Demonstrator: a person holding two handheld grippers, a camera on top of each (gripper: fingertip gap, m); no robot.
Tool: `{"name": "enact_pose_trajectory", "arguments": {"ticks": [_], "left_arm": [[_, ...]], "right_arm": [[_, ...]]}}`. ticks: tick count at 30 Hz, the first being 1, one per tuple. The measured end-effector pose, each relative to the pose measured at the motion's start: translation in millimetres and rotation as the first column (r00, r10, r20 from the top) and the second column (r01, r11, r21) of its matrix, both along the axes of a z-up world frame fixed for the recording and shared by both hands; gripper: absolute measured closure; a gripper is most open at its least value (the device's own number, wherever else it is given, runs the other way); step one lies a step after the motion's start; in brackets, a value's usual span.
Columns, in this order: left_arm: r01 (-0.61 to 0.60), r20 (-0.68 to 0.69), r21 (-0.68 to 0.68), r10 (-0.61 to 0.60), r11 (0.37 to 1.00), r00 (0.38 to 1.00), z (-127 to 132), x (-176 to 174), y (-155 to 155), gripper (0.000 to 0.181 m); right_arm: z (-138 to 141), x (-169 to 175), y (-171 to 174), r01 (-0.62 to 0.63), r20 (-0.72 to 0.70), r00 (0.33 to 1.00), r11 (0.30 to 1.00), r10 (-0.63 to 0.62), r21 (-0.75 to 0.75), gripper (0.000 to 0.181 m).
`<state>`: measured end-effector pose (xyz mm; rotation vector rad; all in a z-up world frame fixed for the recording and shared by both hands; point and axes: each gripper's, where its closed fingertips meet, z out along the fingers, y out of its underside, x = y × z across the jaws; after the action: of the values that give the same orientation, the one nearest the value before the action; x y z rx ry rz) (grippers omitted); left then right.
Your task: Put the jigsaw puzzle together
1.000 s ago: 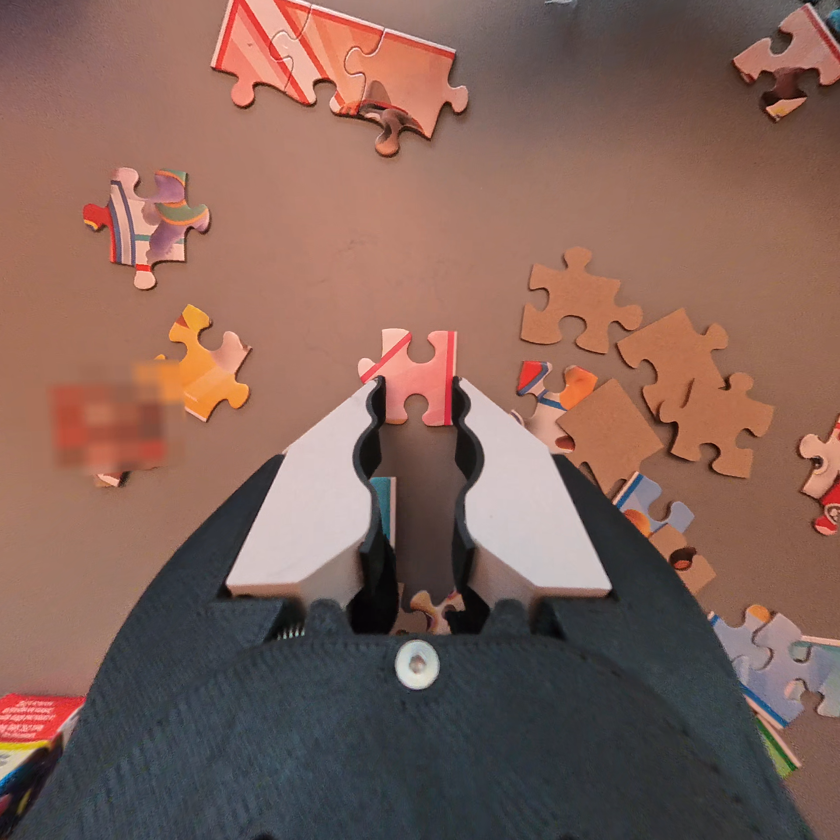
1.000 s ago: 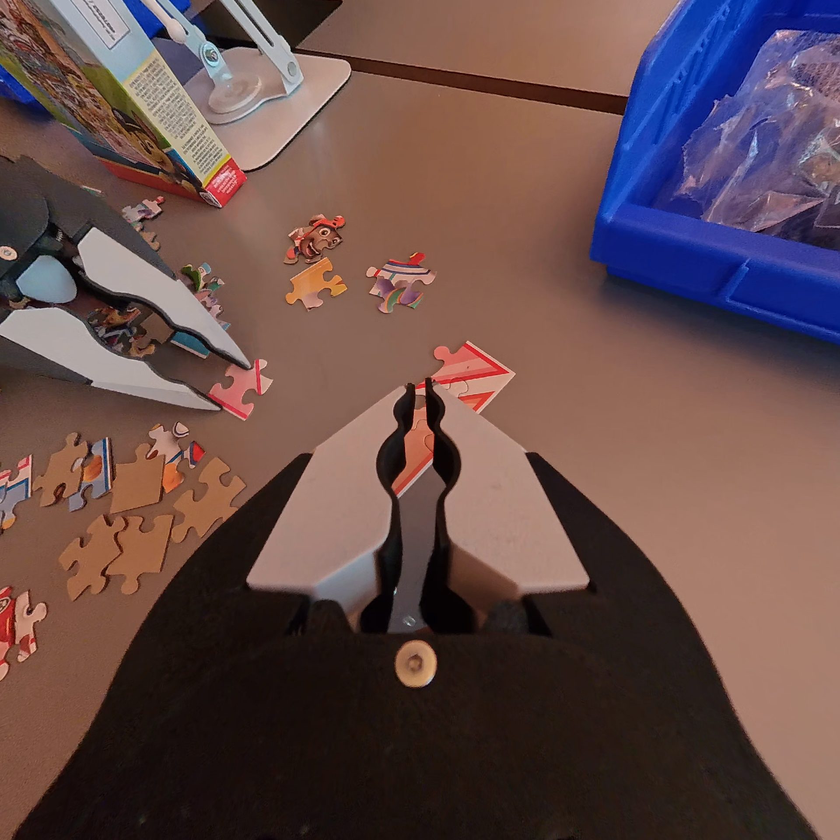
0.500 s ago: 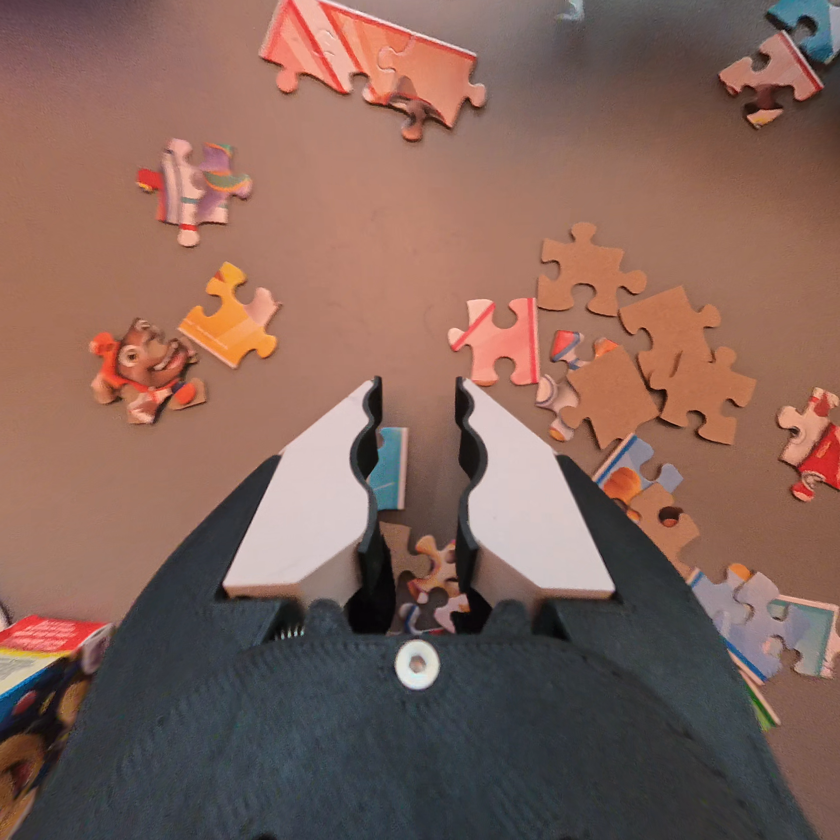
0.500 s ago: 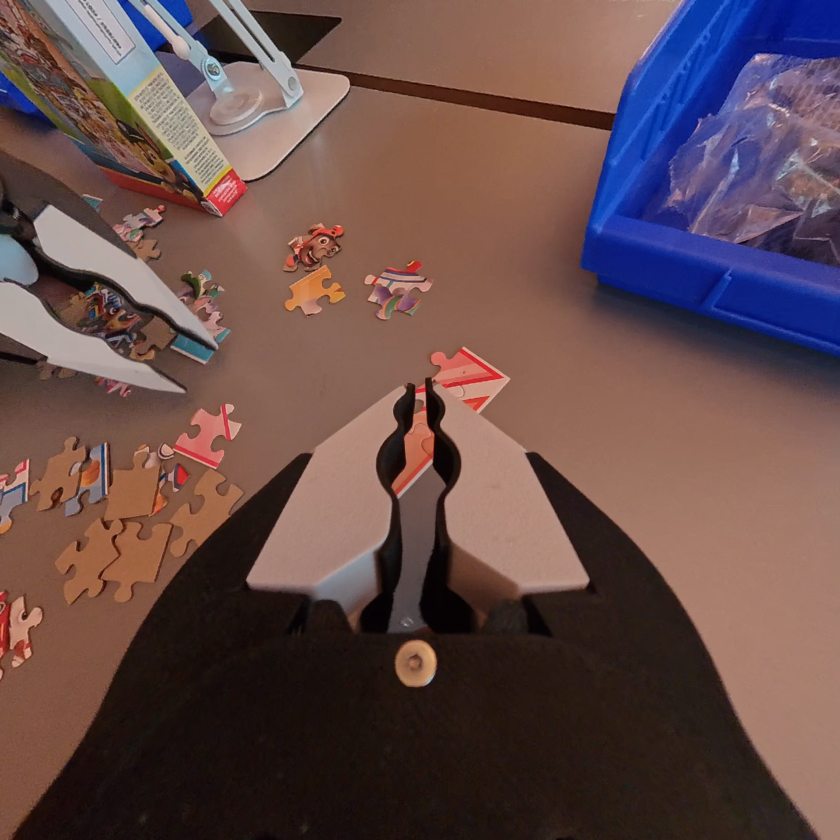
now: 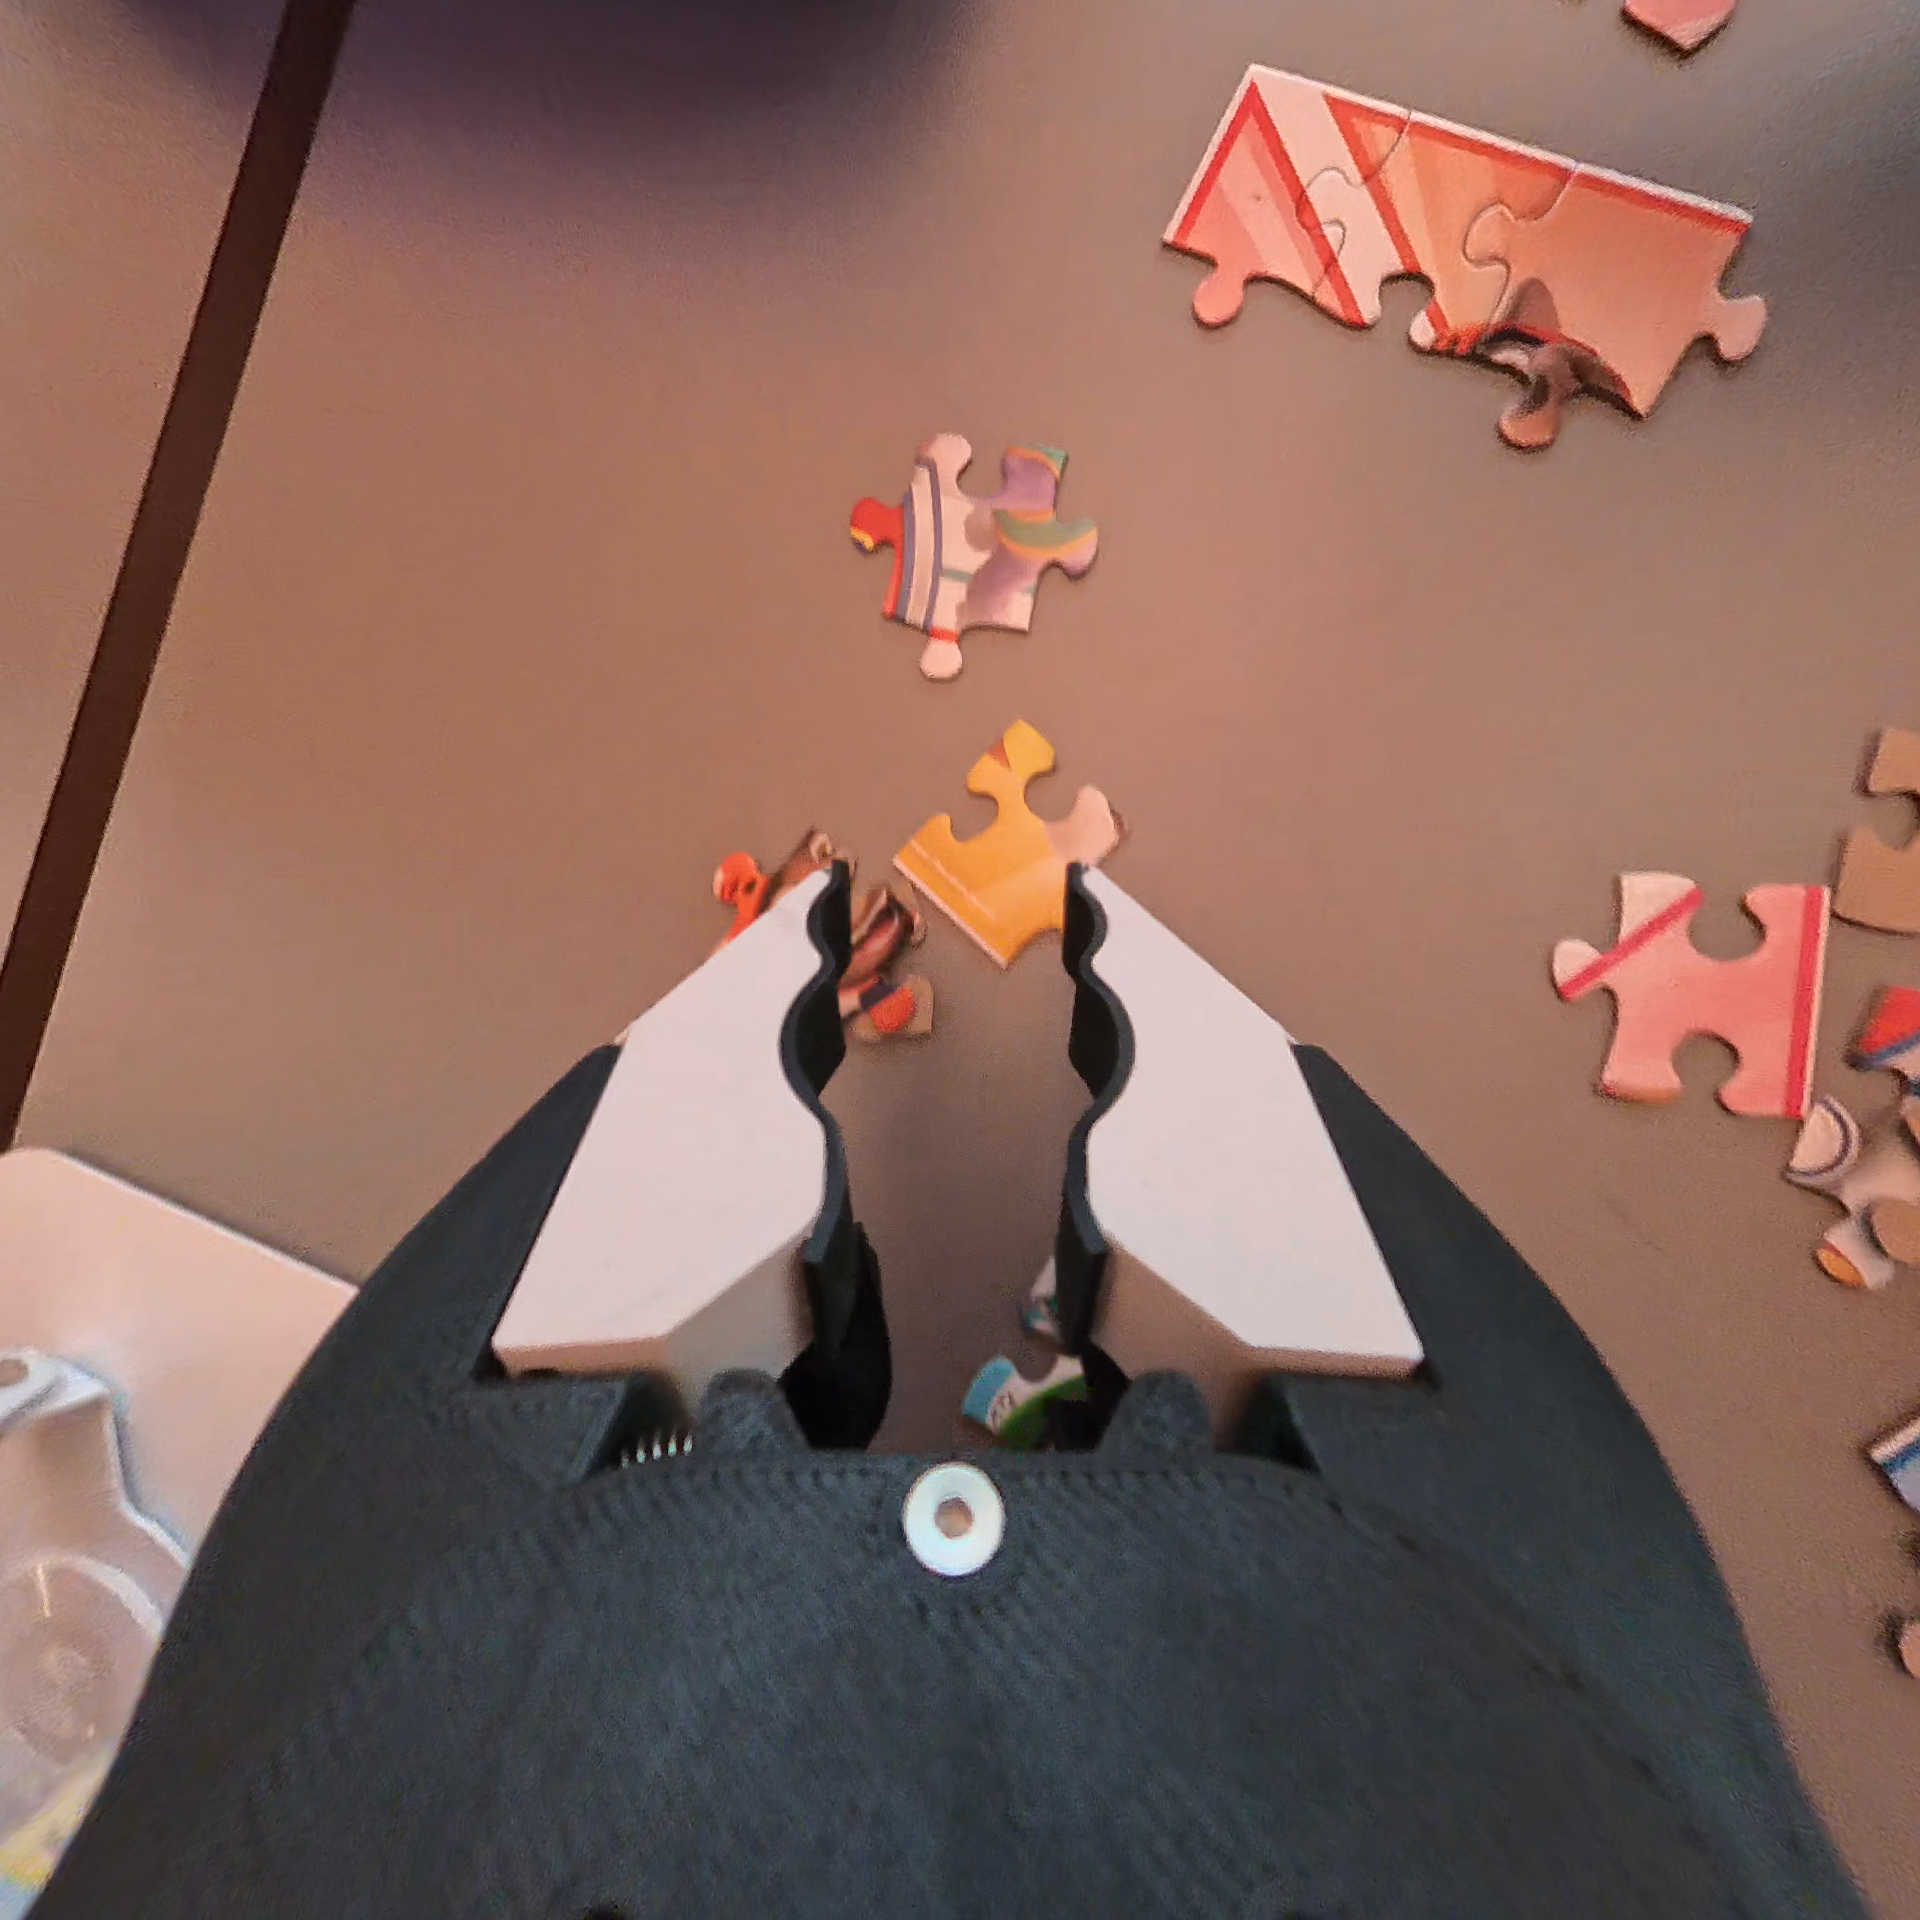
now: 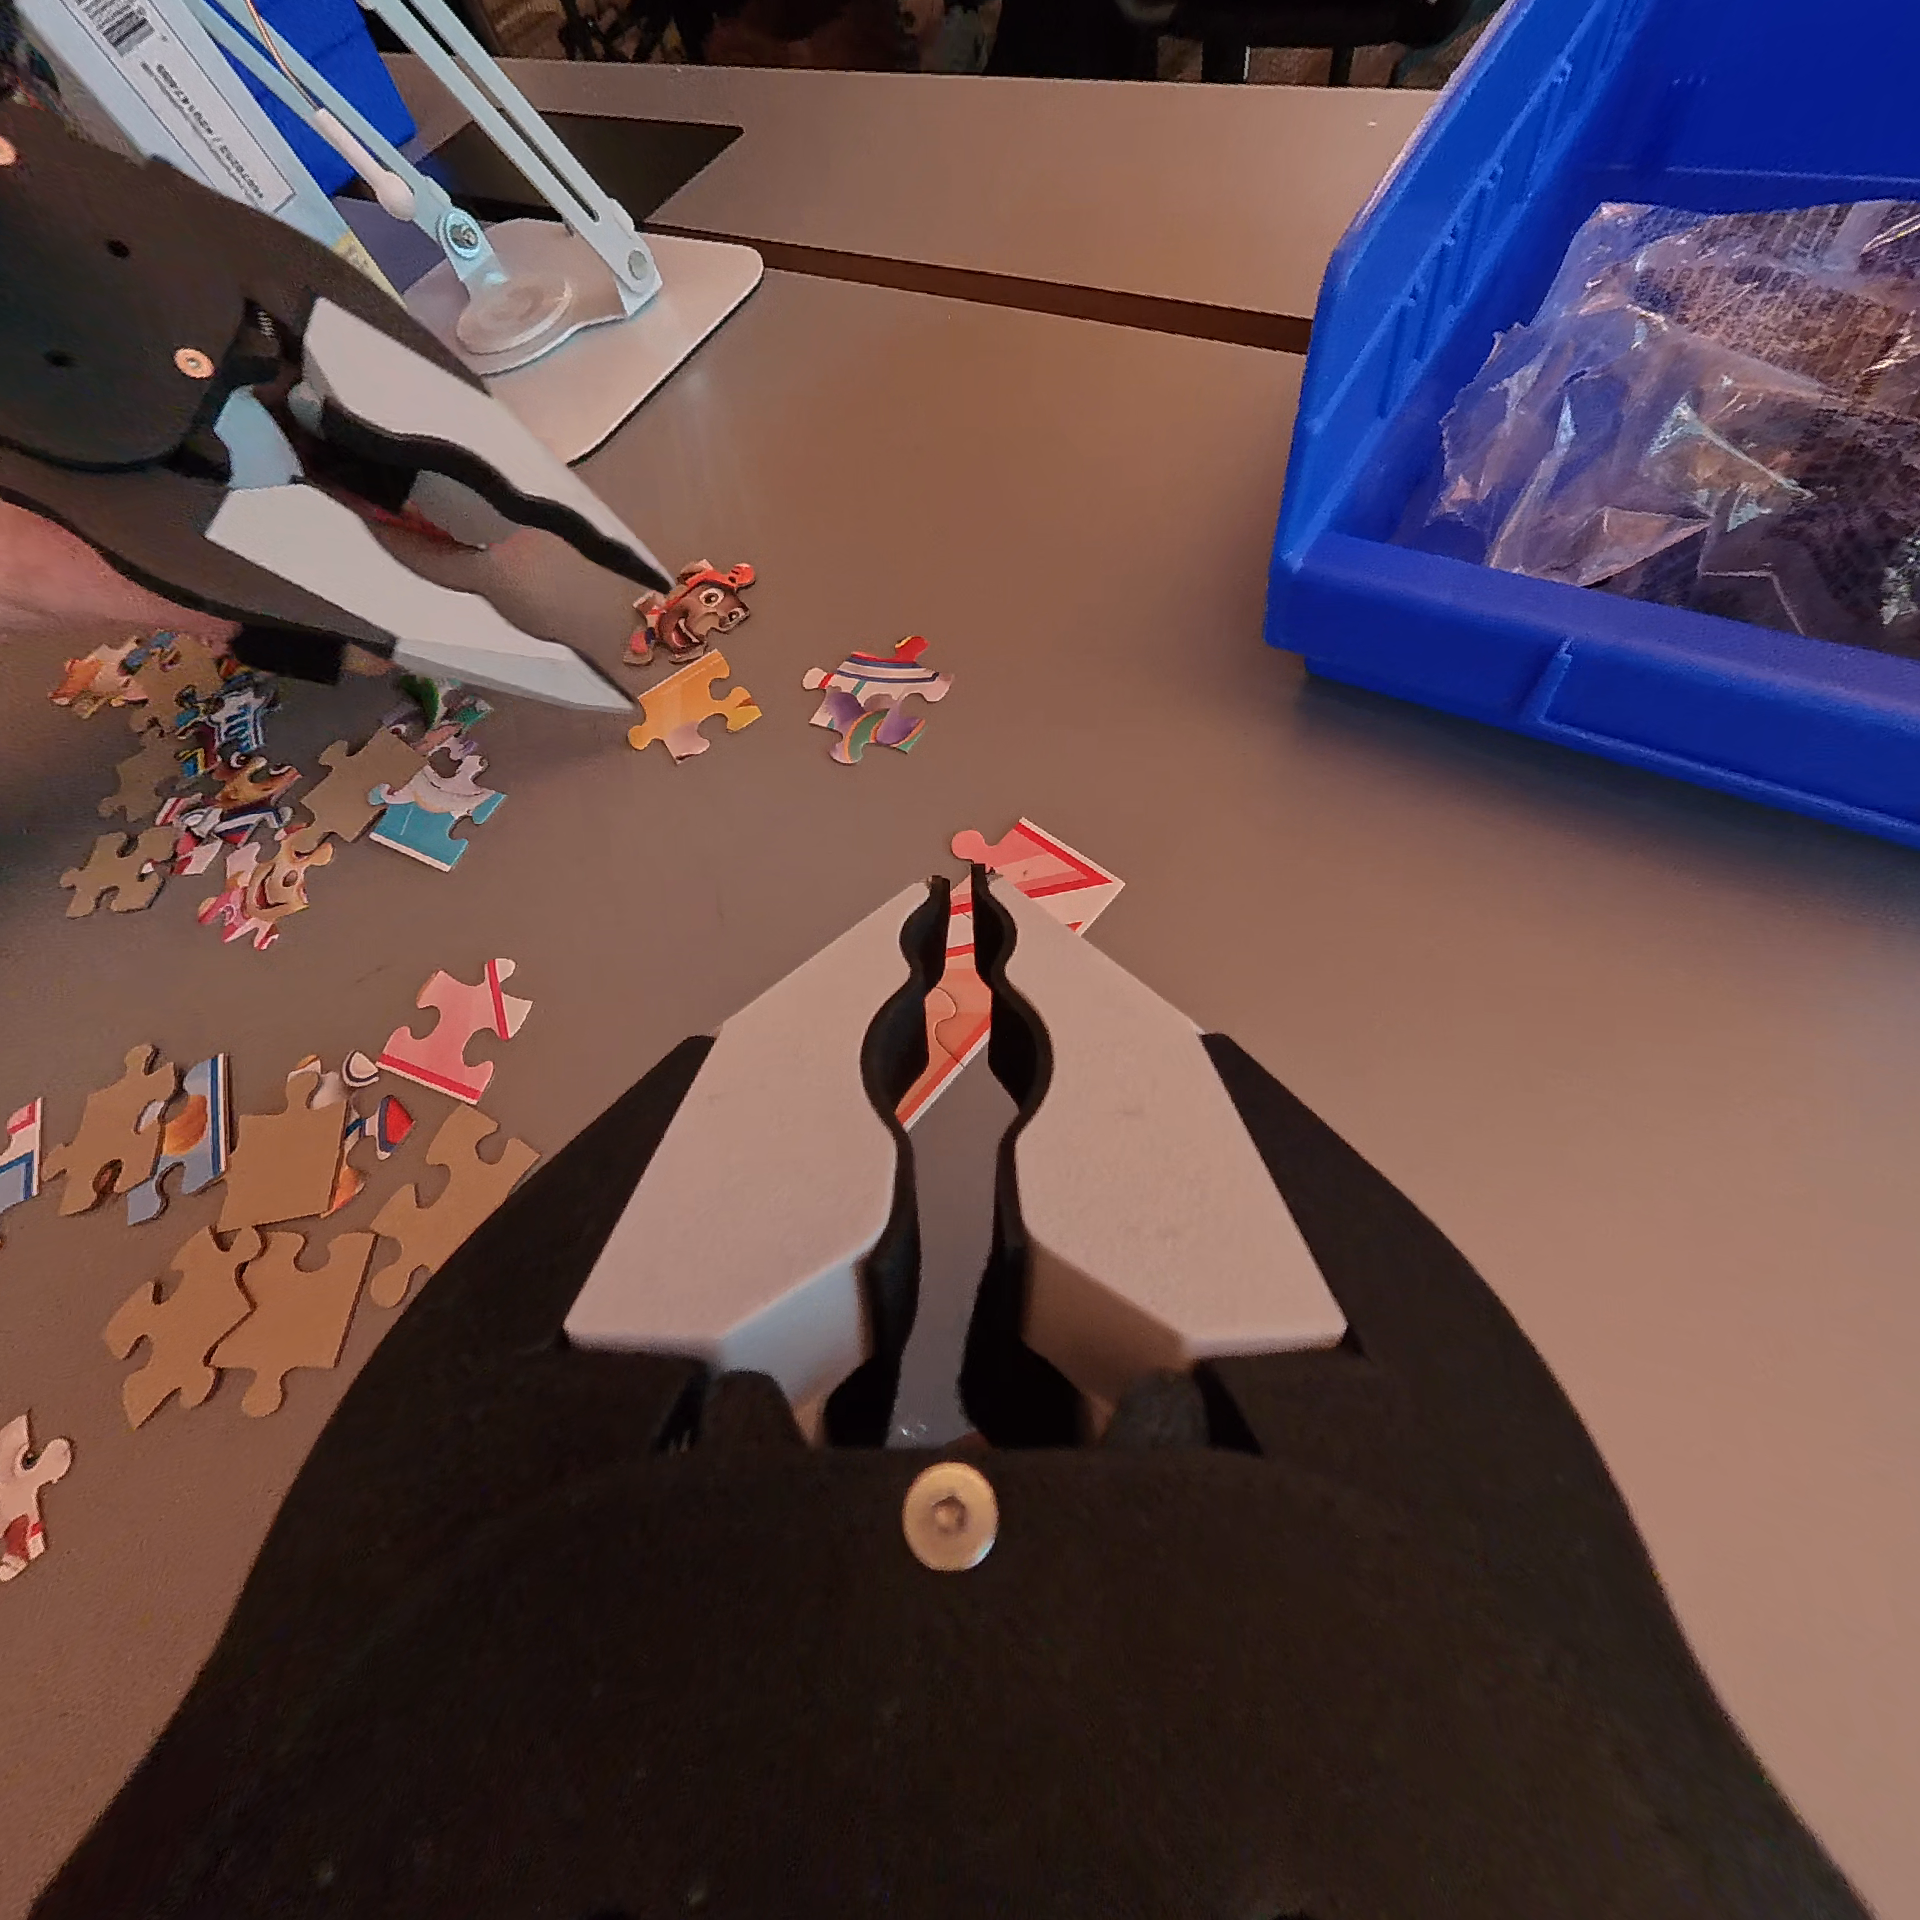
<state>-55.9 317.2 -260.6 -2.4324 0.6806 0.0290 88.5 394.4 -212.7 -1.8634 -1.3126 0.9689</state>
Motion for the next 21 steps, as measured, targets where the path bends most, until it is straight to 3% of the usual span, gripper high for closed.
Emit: {"name": "enact_pose_trajectory", "arguments": {"ticks": [4, 10, 21], "left_arm": [[-0.089, -0.033, -0.055, 0.088, 0.994, 0.996, -1.4, -17.2, 11.1, 0.141], [-0.173, 0.037, -0.082, 0.177, 0.981, 0.984, -4.3, -34.9, -5.1, 0.144], [-0.164, 0.069, -0.051, 0.167, 0.985, 0.983, -14.7, -29.8, -4.5, 0.163]], "right_arm": [[0.1, 1.2, 1.5, 0.006, -0.001, 1.000, 1.000, -0.006, 0.002, 0.179], [6.0, -0.1, 0.5, 0.001, -0.024, 1.000, 1.000, -0.001, 0.003, 0.179], [9.3, -0.1, -1.2, -0.005, -0.038, 0.999, 1.000, 0.005, 0.005, 0.180]]}}
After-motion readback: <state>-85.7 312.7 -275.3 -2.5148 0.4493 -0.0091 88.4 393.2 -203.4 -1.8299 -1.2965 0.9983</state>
